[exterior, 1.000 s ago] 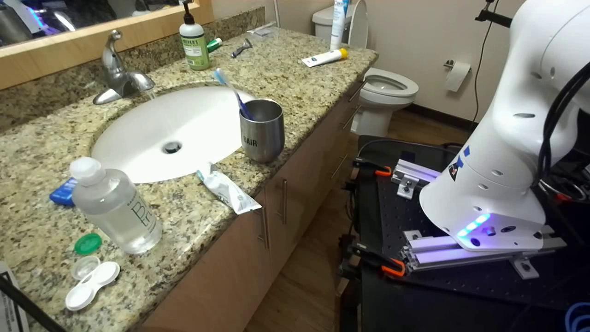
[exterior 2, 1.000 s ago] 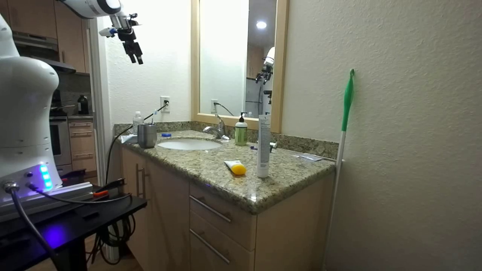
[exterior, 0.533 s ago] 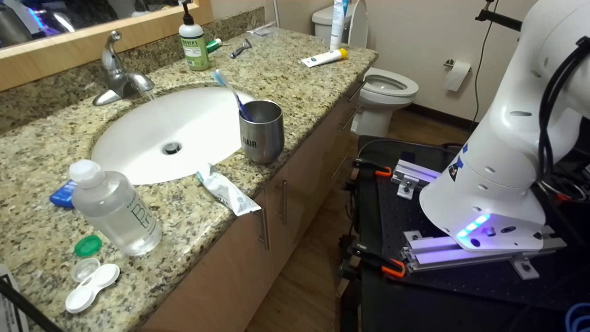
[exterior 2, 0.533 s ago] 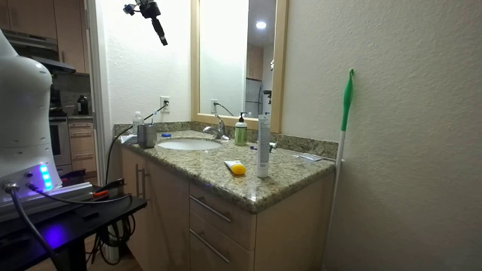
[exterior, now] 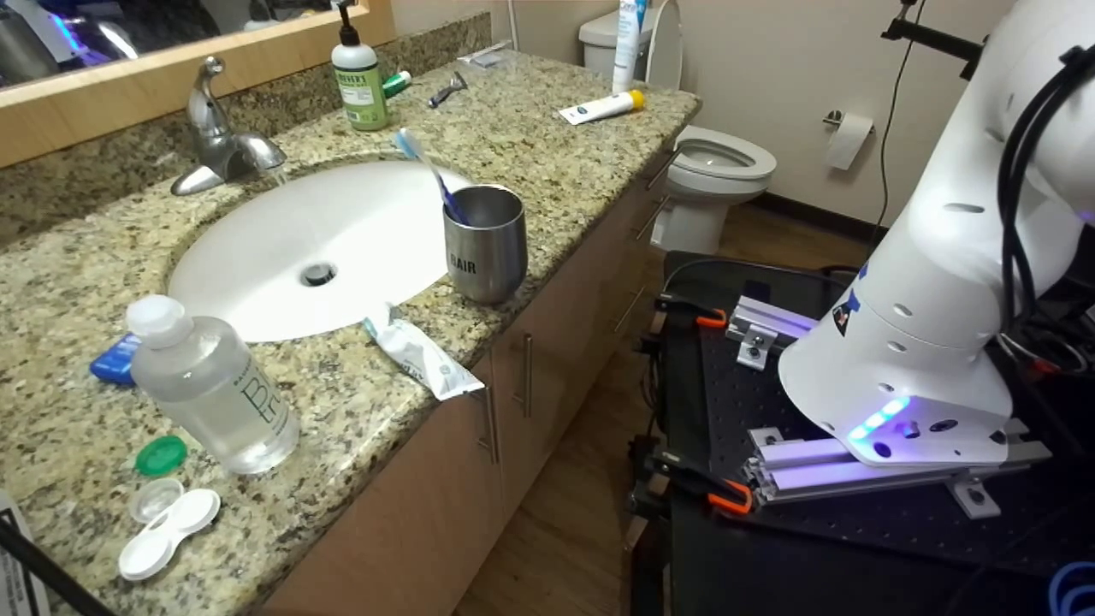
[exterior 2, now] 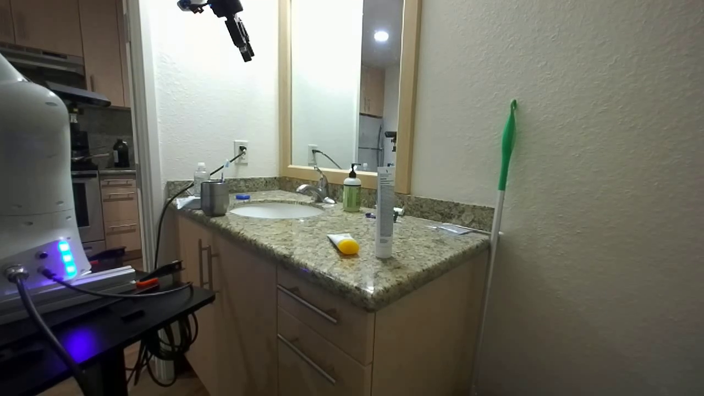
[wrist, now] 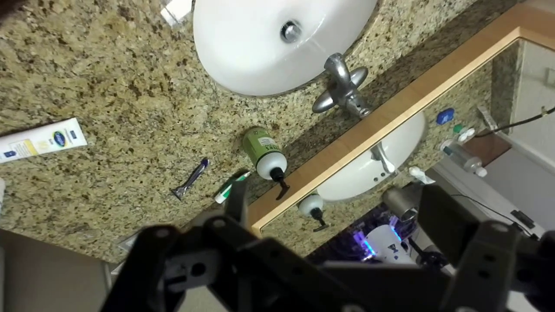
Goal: Move the white and blue tube to the left side of the counter
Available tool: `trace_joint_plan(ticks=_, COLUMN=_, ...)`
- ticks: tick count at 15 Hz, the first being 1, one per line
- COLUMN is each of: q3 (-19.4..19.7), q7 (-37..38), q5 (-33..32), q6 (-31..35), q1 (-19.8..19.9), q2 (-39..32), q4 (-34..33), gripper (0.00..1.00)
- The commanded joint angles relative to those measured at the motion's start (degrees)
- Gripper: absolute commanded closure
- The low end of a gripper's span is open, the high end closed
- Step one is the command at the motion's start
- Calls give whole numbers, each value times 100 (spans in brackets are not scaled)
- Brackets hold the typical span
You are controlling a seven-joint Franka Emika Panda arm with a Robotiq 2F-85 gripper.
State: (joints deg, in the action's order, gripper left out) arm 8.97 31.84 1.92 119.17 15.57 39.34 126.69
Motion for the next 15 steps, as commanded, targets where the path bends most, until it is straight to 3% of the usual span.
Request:
trace_joint_plan(ticks=1, q3=-156, q7=626, q5=-116, q6=39, q1=537, q2=-694, q4=-456, gripper=0)
trace_joint_plan(ticks=7, q3=1128, q7=589, q5=-142, q6=-267, q1=1350, q2=-1273, q4=-790, gripper=0)
trace_joint_plan(ticks=11, q3=2046, q7=609, q5=95, q6=1, q1=1773, q2=-2105, q4=-1054, gripper=0)
trace_joint_plan(ticks=12, q3=2146, q7=734, q5=294, q6=-134, q1=1791, q2=-2284, q4=-1167, gripper=0)
trace_joint_plan(ticks=13, q3=1934, q7=557, q5=91, q6=-37, q1=1819, q2=-1743, q4=-790, gripper=0)
trace_joint_plan(ticks=15, q3=2015, q7=491, q5=132, q6=-27, q1=1871, q2=-1909, q4=-832, gripper=0)
